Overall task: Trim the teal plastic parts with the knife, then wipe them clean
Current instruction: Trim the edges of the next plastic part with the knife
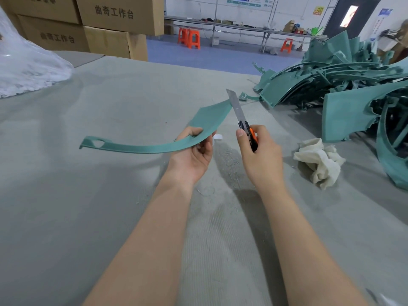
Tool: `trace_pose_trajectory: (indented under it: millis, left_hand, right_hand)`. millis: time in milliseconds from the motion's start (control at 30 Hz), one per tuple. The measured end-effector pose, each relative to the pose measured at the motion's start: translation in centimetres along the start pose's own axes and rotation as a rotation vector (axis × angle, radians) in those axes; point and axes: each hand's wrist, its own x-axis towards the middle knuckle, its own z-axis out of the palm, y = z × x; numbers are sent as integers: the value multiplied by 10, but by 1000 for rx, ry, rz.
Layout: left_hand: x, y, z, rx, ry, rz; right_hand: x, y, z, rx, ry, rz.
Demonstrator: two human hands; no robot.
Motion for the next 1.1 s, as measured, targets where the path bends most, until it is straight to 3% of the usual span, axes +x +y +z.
trace_pose_trajectory:
  millis: [1100]
  left_hand:
    - [2, 0, 0, -187, 41, 77]
  right_hand:
    - [-12, -12, 15, 163, -126, -63]
